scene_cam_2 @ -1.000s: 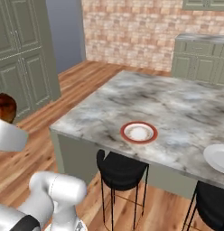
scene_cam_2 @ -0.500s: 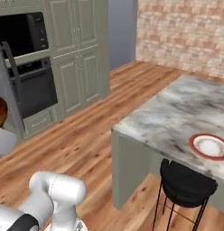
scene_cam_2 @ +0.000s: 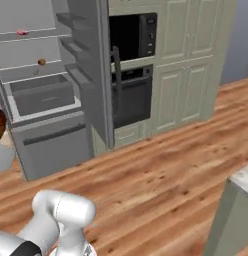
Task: Transport the chicken drumstick and garlic to the fridge. Place the chicken drumstick on the rack containing meat and place the garlic on the rack containing the vegetable, ensuring meats and vegetables are on different racks.
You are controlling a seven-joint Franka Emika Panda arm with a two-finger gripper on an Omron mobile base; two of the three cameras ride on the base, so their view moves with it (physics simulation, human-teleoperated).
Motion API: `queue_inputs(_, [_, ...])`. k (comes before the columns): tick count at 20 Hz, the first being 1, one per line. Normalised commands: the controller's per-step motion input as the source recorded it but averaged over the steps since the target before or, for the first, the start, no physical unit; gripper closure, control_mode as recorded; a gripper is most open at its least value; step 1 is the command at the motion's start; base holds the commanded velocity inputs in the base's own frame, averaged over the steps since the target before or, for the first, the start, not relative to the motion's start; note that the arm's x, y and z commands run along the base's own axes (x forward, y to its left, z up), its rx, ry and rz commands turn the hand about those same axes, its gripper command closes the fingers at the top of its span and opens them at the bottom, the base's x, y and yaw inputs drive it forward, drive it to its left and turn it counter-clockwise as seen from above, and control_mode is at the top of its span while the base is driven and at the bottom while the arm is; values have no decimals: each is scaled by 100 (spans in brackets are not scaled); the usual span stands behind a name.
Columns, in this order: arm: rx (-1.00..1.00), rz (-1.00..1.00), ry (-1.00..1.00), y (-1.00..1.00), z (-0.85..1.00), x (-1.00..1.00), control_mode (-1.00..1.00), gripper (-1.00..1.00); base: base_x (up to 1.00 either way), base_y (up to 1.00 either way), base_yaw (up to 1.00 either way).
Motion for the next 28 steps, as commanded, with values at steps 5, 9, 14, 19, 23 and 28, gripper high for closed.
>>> queue_inputs(5, [0,0,0,0,0,0,100,100,11,96,62])
queue_inputs(9, [0,0,0,0,0,0,100,100,56,44,52])
queue_inputs(14, [0,0,0,0,0,0,100,100,89,12,37])
queue_inputs(19, [0,0,0,0,0,0,100,100,100,0,12])
queue_inputs(23, [0,0,0,0,0,0,100,100,100,-3,4])
queue_inputs(28, [0,0,0,0,0,0,100,100,93,-42,0])
